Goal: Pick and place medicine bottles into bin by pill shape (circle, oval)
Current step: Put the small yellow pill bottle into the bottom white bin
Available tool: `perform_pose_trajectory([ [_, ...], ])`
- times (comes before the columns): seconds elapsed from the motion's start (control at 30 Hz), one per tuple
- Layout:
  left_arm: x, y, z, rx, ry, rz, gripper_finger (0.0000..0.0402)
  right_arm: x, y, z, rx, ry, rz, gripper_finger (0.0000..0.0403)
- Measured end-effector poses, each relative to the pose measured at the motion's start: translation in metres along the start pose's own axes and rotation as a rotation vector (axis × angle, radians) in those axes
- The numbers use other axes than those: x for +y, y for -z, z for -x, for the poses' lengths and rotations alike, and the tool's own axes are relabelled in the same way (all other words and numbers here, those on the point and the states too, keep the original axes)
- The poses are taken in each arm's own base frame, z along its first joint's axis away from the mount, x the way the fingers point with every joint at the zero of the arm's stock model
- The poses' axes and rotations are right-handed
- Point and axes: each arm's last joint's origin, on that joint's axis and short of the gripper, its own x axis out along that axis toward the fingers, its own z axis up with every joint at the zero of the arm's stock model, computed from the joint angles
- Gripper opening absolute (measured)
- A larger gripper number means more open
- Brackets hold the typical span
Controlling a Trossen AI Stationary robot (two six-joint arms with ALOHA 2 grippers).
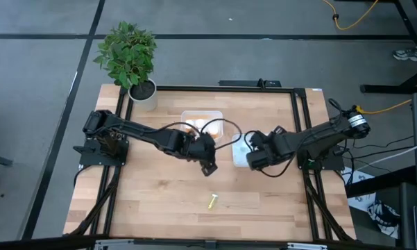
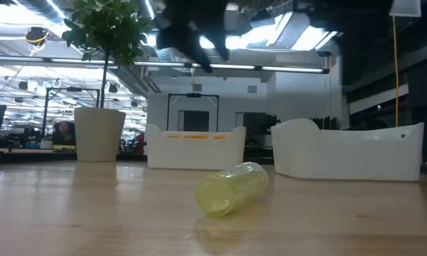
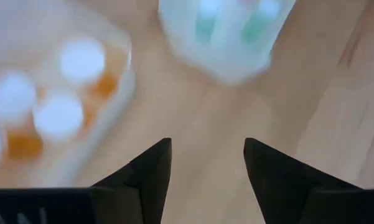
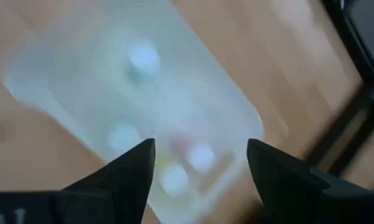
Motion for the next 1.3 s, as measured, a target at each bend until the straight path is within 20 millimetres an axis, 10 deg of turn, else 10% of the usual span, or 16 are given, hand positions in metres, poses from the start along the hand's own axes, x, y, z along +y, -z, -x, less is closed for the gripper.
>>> perform_pose_trajectory([
  [0.53, -0.074, 0.070, 0.000, 0.078, 0.158, 0.147, 0.0195, -0.002, 0.049, 0.027, 0.467, -0.190, 0.406, 0.0256],
  [1.3, -0.125, 0.146, -0.048, 0.077, 0.171, 0.149, 0.0195, 0.015, 0.120, 0.061, 0.491, -0.164, 0.170, 0.0256],
])
